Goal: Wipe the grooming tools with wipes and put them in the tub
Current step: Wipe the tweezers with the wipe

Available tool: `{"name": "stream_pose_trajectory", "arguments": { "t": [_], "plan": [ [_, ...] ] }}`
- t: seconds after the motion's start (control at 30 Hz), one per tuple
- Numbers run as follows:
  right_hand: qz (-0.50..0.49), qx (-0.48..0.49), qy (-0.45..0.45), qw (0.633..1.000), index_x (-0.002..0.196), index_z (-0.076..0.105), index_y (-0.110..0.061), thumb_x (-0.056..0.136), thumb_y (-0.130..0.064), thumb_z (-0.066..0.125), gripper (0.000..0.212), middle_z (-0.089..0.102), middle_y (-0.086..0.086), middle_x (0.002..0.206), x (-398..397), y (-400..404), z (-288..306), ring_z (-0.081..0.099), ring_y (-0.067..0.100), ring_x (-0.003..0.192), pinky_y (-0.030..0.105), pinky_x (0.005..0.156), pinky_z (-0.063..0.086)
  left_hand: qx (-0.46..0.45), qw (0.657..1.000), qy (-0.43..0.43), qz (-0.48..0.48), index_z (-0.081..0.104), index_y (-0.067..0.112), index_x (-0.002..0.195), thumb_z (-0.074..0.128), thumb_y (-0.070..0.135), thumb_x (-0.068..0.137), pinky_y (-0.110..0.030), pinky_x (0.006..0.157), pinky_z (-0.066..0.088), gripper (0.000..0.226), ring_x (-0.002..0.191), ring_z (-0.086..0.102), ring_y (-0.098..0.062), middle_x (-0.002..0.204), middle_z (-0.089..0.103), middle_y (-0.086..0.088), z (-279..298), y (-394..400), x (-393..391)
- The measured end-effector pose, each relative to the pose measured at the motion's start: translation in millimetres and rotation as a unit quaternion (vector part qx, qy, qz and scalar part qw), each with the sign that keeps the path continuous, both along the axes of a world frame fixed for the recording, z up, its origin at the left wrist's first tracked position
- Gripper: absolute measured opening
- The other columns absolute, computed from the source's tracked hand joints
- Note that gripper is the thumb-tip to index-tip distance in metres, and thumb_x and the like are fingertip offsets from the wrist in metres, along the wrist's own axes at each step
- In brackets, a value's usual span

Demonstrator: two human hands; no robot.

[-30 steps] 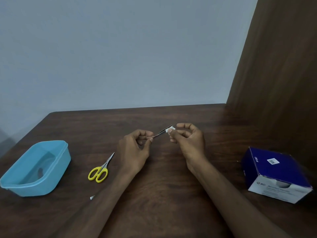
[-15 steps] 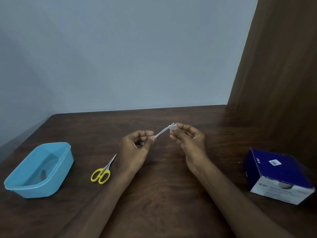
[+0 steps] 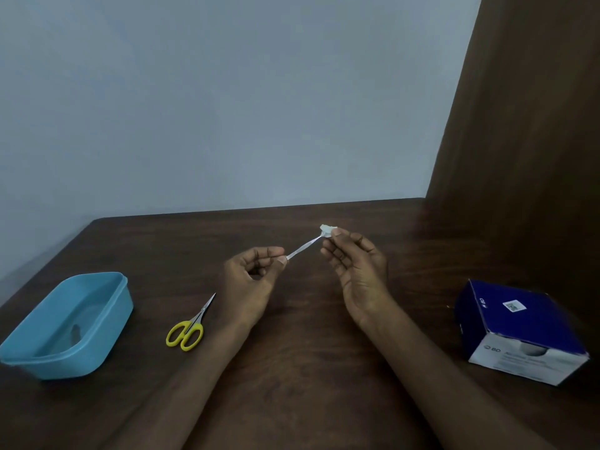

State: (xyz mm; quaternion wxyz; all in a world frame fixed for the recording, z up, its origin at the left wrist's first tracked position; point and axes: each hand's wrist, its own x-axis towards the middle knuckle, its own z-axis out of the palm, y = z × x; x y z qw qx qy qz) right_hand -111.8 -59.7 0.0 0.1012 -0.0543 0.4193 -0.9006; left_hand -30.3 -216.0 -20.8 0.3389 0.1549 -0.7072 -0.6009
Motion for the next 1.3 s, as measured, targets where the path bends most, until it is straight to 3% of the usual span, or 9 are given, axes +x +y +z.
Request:
{"name": "stream_pose_trajectory", "arguments": {
  "t": [0.13, 0.33, 0.5, 0.63, 0.77, 0.9, 1.0, 1.13, 1.3],
  "plan": [
    [-0.012, 0.024, 0.012, 1.0, 0.091, 0.073, -0.005, 0.091, 0.0, 0.076, 0.006, 0.077, 0.012, 0.099, 1, -1, 0, 0.073, 0.018, 0.083, 0.028, 0.082, 0.064, 0.008, 1.0, 0.008, 0.002, 0.081, 0.027, 0.09, 0.086, 0.012, 0.088, -0.011, 0.068, 0.052, 0.016, 0.086, 0.073, -0.017, 0.086, 0.082, 0.001, 3, 1, 1],
    [0.068, 0.045, 0.024, 0.996, 0.075, 0.067, -0.012, 0.093, 0.005, 0.07, 0.025, 0.075, 0.011, 0.084, 6, -4, 0, 0.072, 0.019, 0.078, 0.028, 0.073, 0.063, 0.004, 1.0, 0.004, 0.002, 0.081, 0.024, 0.093, 0.086, 0.012, 0.089, -0.011, 0.067, 0.053, 0.013, 0.08, 0.072, -0.006, 0.085, 0.081, 0.003, 3, 0, 1],
    [0.007, 0.079, 0.079, 0.994, 0.104, 0.073, -0.008, 0.091, 0.01, 0.07, 0.022, 0.078, 0.01, 0.086, 1, -1, -2, 0.072, 0.016, 0.075, 0.029, 0.075, 0.063, -0.017, 0.999, -0.027, -0.035, 0.082, 0.026, 0.094, 0.085, 0.02, 0.09, -0.011, 0.068, 0.052, 0.008, 0.083, 0.074, -0.003, 0.083, 0.081, 0.007, 1, 1, 2],
    [-0.03, 0.156, 0.159, 0.974, 0.101, 0.08, -0.011, 0.093, 0.002, 0.074, 0.016, 0.082, 0.01, 0.094, -3, -4, -7, 0.072, 0.016, 0.077, 0.029, 0.074, 0.062, -0.023, 0.999, -0.022, -0.035, 0.082, 0.024, 0.092, 0.085, 0.018, 0.09, -0.009, 0.065, 0.05, 0.007, 0.077, 0.072, -0.001, 0.079, 0.081, 0.009, 1, 2, 2],
    [-0.06, 0.149, 0.131, 0.978, 0.098, 0.08, -0.009, 0.093, -0.005, 0.078, 0.007, 0.081, 0.009, 0.088, -5, -4, -8, 0.071, 0.015, 0.073, 0.029, 0.072, 0.062, -0.03, 0.999, -0.021, -0.039, 0.082, 0.025, 0.091, 0.085, 0.017, 0.09, -0.01, 0.064, 0.051, 0.008, 0.075, 0.071, -0.002, 0.077, 0.08, 0.008, 2, 3, 2],
    [-0.075, 0.057, 0.046, 0.994, 0.102, 0.077, -0.003, 0.094, -0.003, 0.075, 0.008, 0.077, 0.01, 0.085, -11, 2, -3, 0.071, 0.014, 0.071, 0.025, 0.069, 0.062, -0.029, 0.998, -0.029, -0.056, 0.081, 0.028, 0.09, 0.085, 0.02, 0.091, -0.012, 0.067, 0.05, 0.009, 0.078, 0.073, 0.0, 0.08, 0.081, 0.012, 2, 3, 3],
    [-0.078, 0.065, 0.016, 0.995, 0.101, 0.077, -0.003, 0.094, -0.002, 0.076, 0.007, 0.076, 0.006, 0.082, -13, 1, -5, 0.07, 0.014, 0.072, 0.022, 0.067, 0.061, -0.009, 0.998, -0.032, -0.058, 0.083, 0.027, 0.093, 0.085, 0.024, 0.091, -0.02, 0.076, 0.053, 0.005, 0.088, 0.078, -0.007, 0.085, 0.083, 0.007, 2, -1, 3],
    [0.012, 0.074, 0.011, 0.997, 0.095, 0.076, -0.005, 0.095, -0.002, 0.072, 0.005, 0.077, 0.007, 0.083, -3, -4, -6, 0.07, 0.014, 0.073, 0.025, 0.068, 0.063, 0.01, 0.998, -0.025, -0.058, 0.084, 0.026, 0.095, 0.085, 0.024, 0.09, -0.038, 0.089, 0.058, 0.005, 0.097, 0.079, -0.022, 0.088, 0.083, 0.0, 0, -3, 1],
    [0.087, 0.031, 0.033, 0.995, 0.101, 0.075, -0.001, 0.097, 0.009, 0.059, 0.02, 0.079, 0.017, 0.095, 2, -4, -2, 0.074, 0.018, 0.075, 0.029, 0.072, 0.064, 0.017, 0.998, -0.023, -0.051, 0.083, 0.026, 0.091, 0.086, 0.024, 0.09, -0.041, 0.093, 0.059, 0.004, 0.096, 0.08, -0.023, 0.087, 0.083, 0.0, -3, -7, -1]
  ]
}}
